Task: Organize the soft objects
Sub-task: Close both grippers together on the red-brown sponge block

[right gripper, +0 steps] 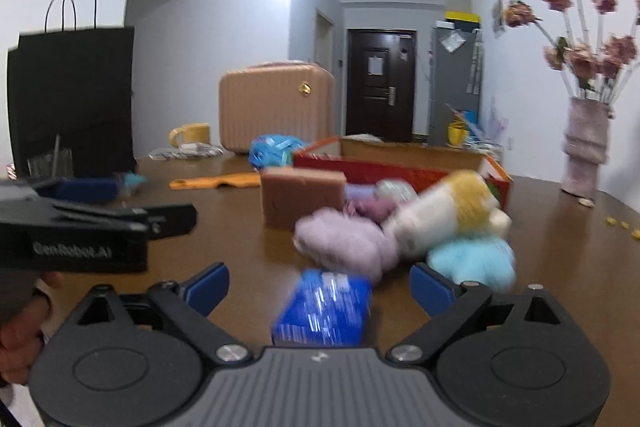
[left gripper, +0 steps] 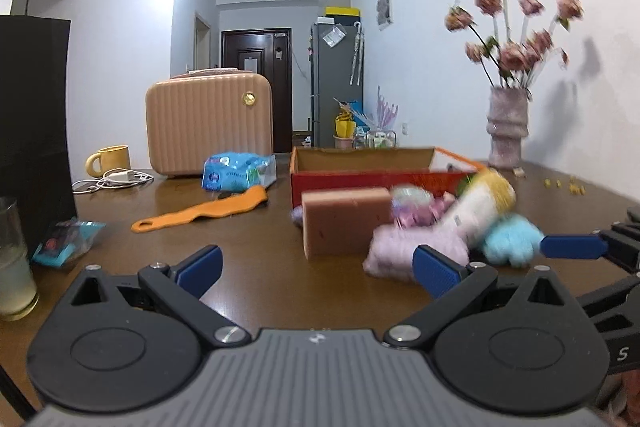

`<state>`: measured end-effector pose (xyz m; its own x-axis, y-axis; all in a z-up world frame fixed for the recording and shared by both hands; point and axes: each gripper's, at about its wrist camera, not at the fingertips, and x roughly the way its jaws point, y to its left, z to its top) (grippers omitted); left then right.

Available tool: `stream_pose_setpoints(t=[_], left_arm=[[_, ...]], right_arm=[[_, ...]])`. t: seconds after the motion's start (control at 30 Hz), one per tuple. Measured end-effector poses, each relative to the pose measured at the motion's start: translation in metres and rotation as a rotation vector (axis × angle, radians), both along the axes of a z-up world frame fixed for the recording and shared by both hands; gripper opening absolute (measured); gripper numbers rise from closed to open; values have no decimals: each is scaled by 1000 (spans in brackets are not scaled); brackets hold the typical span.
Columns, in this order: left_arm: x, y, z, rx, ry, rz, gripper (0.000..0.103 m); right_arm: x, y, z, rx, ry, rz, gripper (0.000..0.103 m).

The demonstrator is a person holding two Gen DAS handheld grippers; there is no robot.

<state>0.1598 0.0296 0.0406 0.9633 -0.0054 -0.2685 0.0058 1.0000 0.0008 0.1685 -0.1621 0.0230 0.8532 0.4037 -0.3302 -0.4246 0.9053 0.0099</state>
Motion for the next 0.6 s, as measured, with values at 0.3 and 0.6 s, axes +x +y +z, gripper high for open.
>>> stream_pose_setpoints(t=[0.3, 0.6], left_arm=[[144, 37, 24, -168, 169, -28, 80], [188, 70, 6, -386, 318, -121, 28]], right_arm=[[139, 18, 33, 106, 160, 44, 63], [212, 18, 12, 328, 383, 73, 31]])
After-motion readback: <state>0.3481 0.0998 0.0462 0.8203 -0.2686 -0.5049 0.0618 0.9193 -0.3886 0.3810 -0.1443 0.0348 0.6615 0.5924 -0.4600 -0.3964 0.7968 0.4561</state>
